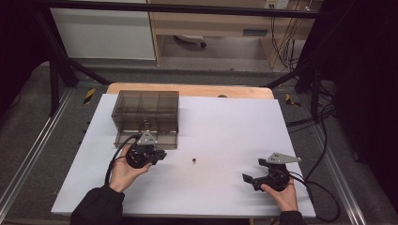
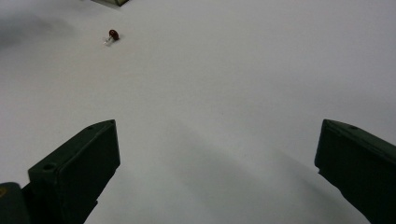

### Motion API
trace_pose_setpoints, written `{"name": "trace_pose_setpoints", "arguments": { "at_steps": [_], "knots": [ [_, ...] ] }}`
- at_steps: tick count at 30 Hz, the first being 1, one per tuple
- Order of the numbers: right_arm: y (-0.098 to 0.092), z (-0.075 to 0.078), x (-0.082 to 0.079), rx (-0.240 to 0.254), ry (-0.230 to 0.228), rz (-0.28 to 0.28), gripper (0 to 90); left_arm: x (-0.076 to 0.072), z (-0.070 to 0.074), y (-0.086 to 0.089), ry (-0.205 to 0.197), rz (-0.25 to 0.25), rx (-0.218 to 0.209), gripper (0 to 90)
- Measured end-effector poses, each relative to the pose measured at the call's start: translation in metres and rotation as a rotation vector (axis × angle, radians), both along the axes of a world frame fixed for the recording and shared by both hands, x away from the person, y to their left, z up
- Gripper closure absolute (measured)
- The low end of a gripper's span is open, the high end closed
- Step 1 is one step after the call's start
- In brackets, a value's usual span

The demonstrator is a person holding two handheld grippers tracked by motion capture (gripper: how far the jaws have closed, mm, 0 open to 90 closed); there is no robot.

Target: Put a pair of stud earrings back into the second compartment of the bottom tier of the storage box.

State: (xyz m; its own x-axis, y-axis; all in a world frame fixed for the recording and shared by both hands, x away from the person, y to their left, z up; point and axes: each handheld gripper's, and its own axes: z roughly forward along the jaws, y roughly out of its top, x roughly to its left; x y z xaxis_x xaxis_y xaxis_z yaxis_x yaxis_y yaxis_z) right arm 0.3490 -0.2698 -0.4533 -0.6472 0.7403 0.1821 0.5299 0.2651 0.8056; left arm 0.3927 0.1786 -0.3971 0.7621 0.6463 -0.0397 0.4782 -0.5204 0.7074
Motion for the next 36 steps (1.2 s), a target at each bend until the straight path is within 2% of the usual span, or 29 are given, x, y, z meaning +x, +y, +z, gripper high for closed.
{"name": "trace_pose_setpoints", "arguments": {
  "at_steps": [7,16,25,36],
  "knots": [
    [0.000,0.000,0.000,-0.001,0.000,0.000,0.7,0.009,0.007,0.014,-0.008,0.037,0.002,82.1],
    [0.000,0.000,0.000,-0.002,0.002,0.001,0.8,0.027,0.010,0.029,-0.015,0.099,0.012,82.1],
    [0.000,0.000,0.000,-0.002,0.004,0.001,0.8,0.047,0.000,0.033,-0.010,0.159,0.018,82.1],
    [0.000,0.000,0.000,-0.002,0.004,-0.001,0.8,0.063,-0.015,0.037,-0.004,0.216,0.036,82.1]
  ]
}}
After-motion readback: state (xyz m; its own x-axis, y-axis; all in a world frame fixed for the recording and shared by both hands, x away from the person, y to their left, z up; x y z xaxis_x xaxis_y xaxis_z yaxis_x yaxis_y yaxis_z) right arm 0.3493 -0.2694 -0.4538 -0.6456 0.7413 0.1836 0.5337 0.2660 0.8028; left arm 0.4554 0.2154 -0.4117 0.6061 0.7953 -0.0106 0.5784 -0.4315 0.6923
